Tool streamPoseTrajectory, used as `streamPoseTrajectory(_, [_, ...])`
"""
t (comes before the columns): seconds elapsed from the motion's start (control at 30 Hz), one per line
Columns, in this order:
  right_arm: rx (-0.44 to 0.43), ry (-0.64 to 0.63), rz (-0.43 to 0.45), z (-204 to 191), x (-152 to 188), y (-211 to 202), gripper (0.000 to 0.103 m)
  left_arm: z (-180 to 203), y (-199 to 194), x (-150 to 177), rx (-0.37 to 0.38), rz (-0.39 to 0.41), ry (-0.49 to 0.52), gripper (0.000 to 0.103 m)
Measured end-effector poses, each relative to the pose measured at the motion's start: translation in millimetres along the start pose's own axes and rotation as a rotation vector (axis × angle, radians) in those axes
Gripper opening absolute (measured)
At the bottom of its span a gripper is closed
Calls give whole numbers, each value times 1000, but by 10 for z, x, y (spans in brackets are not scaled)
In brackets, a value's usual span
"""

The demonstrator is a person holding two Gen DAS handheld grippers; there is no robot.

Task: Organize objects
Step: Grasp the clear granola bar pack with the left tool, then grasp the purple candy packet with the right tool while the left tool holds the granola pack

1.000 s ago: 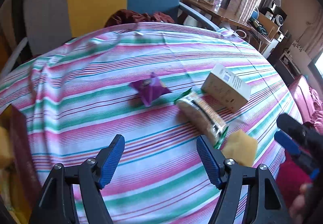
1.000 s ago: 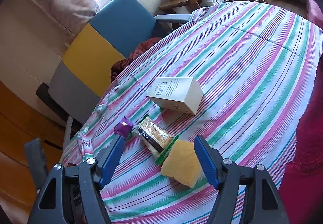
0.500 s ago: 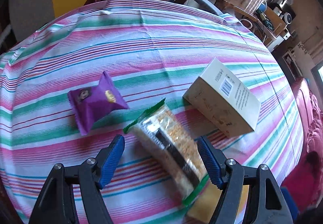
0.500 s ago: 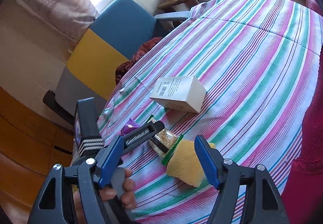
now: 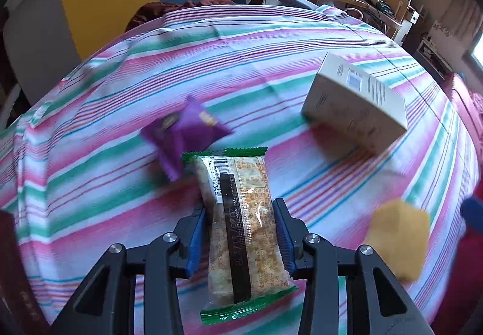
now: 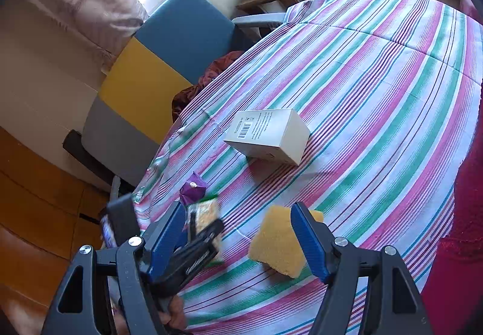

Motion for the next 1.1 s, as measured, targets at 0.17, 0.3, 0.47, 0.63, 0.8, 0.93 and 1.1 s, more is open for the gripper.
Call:
streamPoseTrajectory(0.17, [16,-24,-14,-26,29,32,74,-194,-200,364,5,16,-34,42])
streamPoseTrajectory(0.3, [41,-71,-27,-90,72,65,74,-248,-384,698,1,37,-28,43])
streamPoseTrajectory(0.47, [75,-146,-55,-178,164,119,74,-290,-534,961,-1,75,-15,42])
streamPoseTrajectory(0.63, [110,-214,-87,-251,258,198,74,-344,-604,1097,0,129,-15,42])
streamPoseTrajectory(0.8, [149,-254,-121,-280,343,285,74,-314,-601,1146,-35,178,21,44])
streamPoseTrajectory(0.93, [180,-273,-140,-285,391,349,74,-302,-616,1174,-46,207,35,45])
streamPoseTrajectory(1.1, [201,-283,-172,-274,435,403,74,-293,-623,1194,-56,231,49,45])
Point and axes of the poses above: each gripper's, at about its wrist camera, not at the fingertips, and y roughly the way its jaws point, z to its right, x to its underside, the point moved 6 cm from there along y, roughly the way its jaws point, and after that the axes turned 6 degrees about y, right-handed, at the moved point
